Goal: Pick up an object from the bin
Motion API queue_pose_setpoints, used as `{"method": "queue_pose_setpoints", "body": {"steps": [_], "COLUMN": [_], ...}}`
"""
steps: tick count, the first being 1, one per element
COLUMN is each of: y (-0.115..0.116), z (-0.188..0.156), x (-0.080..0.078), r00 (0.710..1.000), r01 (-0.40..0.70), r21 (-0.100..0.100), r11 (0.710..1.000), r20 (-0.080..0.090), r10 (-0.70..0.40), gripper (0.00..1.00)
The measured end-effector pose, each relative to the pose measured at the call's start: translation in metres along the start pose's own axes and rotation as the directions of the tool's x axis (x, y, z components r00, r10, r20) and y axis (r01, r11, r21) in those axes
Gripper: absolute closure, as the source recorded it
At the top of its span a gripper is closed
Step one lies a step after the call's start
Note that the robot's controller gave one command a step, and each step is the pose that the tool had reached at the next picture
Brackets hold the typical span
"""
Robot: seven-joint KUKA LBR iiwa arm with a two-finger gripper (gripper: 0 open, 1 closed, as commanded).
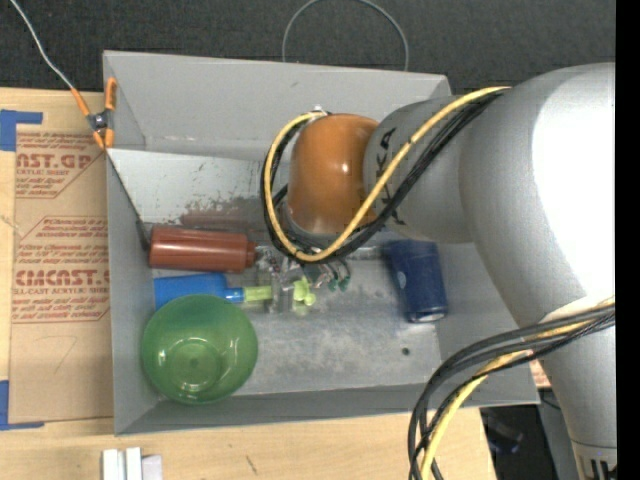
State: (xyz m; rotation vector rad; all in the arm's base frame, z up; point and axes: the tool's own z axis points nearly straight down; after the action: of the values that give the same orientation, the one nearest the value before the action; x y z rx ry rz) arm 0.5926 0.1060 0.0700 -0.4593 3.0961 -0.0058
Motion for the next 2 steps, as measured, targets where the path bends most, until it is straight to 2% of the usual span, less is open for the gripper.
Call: {"method": "queue_pose_setpoints", "body": {"steps": [1, 2], "y": [0.0, -0.014], "z": [0.0, -0.001], "x": [0.0, 0.004], "r00": [1.0, 1.0], "r01": [0.0, -0.01], "r21": [0.0, 0.0], "r11": [1.0, 1.0], "r20": [0.0, 0.002], "r10": [0.0, 0.01], "gripper": [1.0, 1.0]}}
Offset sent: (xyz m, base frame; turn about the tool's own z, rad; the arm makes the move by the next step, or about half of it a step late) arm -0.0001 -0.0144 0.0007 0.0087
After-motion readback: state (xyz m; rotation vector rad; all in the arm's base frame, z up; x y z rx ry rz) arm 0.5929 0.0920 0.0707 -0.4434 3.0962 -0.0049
